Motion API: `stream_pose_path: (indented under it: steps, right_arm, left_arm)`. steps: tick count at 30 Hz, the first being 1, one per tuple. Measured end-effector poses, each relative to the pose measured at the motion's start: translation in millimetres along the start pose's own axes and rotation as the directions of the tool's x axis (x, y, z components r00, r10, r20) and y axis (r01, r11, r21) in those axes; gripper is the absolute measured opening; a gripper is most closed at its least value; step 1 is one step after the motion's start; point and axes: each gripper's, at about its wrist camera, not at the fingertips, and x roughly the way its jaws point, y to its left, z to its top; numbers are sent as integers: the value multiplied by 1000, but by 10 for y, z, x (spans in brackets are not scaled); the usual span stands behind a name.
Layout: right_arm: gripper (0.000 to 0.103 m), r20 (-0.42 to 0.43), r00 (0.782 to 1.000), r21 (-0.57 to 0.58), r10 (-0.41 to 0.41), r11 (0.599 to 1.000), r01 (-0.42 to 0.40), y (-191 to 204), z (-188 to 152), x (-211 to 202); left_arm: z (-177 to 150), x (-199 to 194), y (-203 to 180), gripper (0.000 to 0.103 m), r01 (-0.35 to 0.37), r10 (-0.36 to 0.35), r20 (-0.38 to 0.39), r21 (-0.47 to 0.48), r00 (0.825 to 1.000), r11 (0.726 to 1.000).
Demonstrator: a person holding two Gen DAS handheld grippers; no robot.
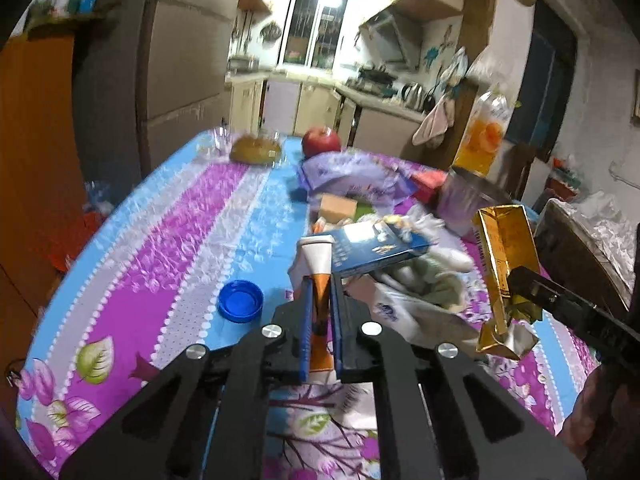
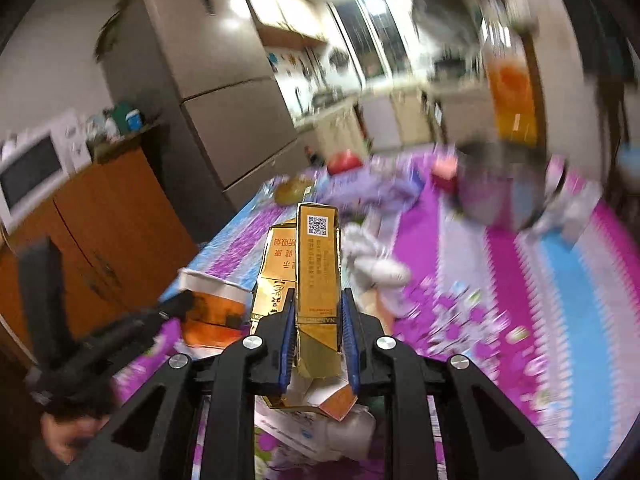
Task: Collect trash
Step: 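Carry the paper cup and cigarette box in both grippers over the green bin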
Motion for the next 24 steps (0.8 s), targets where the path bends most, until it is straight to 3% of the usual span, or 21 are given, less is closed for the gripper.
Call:
stream_pose_path:
  steps: [3,7,10,19,24]
  right_arm:
    - [22,90,993,-82,-76,993,83,201,-57,-319]
    - [22,213,957,-170,-195,957,233,440,-135,-756]
    - [22,250,937,-194,-245,935,296,506,-186,-988]
    - [22,279,909,-140,-310,923,358,343,-234,-1587]
    - [22,291,889,-111,-353,911,397,154,-215,-1894]
  left_arm:
    - [-40,-259,-155,7,6,-9,68,36,998,999]
    - [-101,-570,-359,7,15,-23,145,59,989,998]
    - [-155,-730,-529,7,27,-40,179,78,983,997]
    - [-214,-955,-933,7,59,-88,210,140,974,988]
    - [-248,-1017,-1240,7,113,-150,207,180,967,977]
